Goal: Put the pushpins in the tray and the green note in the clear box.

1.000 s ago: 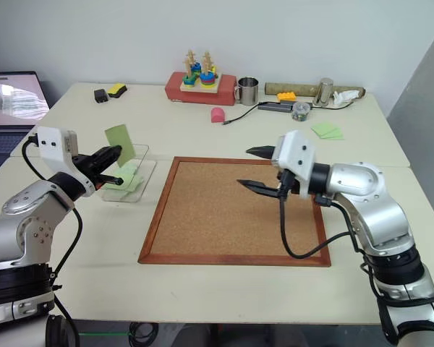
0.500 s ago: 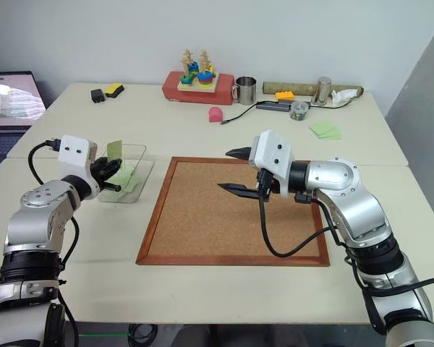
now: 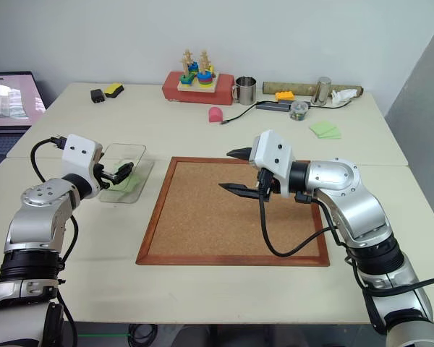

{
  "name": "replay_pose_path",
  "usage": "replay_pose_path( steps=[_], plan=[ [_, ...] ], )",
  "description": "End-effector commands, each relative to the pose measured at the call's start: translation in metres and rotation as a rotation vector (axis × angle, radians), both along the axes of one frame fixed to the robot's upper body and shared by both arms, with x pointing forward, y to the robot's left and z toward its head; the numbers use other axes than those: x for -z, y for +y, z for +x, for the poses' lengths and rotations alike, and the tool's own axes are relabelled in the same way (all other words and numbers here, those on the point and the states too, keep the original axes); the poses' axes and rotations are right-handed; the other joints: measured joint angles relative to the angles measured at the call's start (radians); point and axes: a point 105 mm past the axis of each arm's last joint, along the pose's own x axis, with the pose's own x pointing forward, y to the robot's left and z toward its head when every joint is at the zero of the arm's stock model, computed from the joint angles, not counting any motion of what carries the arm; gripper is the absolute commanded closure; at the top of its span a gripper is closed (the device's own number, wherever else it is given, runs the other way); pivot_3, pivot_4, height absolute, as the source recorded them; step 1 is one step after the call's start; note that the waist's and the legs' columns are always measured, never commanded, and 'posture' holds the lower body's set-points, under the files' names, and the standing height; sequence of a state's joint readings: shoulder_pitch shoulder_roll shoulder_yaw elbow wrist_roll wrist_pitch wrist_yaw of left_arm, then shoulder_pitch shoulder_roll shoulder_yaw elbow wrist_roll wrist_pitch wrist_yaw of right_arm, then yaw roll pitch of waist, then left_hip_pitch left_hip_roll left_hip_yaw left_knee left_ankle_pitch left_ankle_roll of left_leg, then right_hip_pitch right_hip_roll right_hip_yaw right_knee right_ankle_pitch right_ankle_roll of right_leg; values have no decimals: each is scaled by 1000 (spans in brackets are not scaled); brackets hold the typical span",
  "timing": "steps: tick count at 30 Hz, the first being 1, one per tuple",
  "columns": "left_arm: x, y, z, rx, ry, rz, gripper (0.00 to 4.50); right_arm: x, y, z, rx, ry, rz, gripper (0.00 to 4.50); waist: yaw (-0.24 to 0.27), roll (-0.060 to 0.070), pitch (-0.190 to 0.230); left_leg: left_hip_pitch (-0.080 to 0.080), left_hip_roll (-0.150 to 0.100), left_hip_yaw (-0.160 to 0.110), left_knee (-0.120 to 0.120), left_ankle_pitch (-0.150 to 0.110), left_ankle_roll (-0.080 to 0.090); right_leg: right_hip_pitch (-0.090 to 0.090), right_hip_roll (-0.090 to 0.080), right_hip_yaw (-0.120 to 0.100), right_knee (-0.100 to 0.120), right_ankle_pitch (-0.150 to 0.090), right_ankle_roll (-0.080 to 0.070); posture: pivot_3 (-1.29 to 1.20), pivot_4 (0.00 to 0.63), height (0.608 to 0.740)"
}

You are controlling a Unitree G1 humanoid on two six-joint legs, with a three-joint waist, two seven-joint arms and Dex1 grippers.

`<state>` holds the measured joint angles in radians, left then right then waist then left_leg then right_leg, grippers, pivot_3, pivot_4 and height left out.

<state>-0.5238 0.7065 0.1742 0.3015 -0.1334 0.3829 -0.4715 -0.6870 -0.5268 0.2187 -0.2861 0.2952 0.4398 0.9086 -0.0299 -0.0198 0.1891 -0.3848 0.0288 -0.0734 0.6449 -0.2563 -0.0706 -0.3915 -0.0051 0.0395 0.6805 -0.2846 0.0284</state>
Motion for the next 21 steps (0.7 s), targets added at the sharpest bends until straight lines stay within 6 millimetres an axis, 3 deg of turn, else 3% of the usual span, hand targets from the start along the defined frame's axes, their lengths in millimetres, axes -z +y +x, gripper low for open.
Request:
replay_pose_path(
  steps=[1,6,11,16,21],
  plan=[
    [-26,-5,-9,61,-65,13,8,-15,-2,-3,1,-50,28,1296,0,0,0,0,0,0,0,0,0,0,0,0,0,0,0,0,150,740],
    [-39,-16,-40,194,6,-20,8,-20,-15,0,30,-44,35,1296,-3,0,0,-3,0,0,0,0,0,-3,0,1,0,0,0,0,150,740],
    [-43,-17,-70,310,88,115,8,-19,-43,2,71,-14,-24,1296,-3,0,0,-8,1,1,0,0,0,-9,0,1,2,0,0,0,150,740],
    [-42,0,-101,399,216,202,8,-11,-92,-6,108,39,-202,1296,-1,0,0,-12,0,2,0,0,0,-13,0,1,1,0,0,0,150,740],
    [-50,7,-108,445,217,173,8,1,-134,-14,160,123,-360,1296,1,0,1,-13,0,2,0,0,0,-14,0,1,1,0,-1,0,150,740]
  ],
)
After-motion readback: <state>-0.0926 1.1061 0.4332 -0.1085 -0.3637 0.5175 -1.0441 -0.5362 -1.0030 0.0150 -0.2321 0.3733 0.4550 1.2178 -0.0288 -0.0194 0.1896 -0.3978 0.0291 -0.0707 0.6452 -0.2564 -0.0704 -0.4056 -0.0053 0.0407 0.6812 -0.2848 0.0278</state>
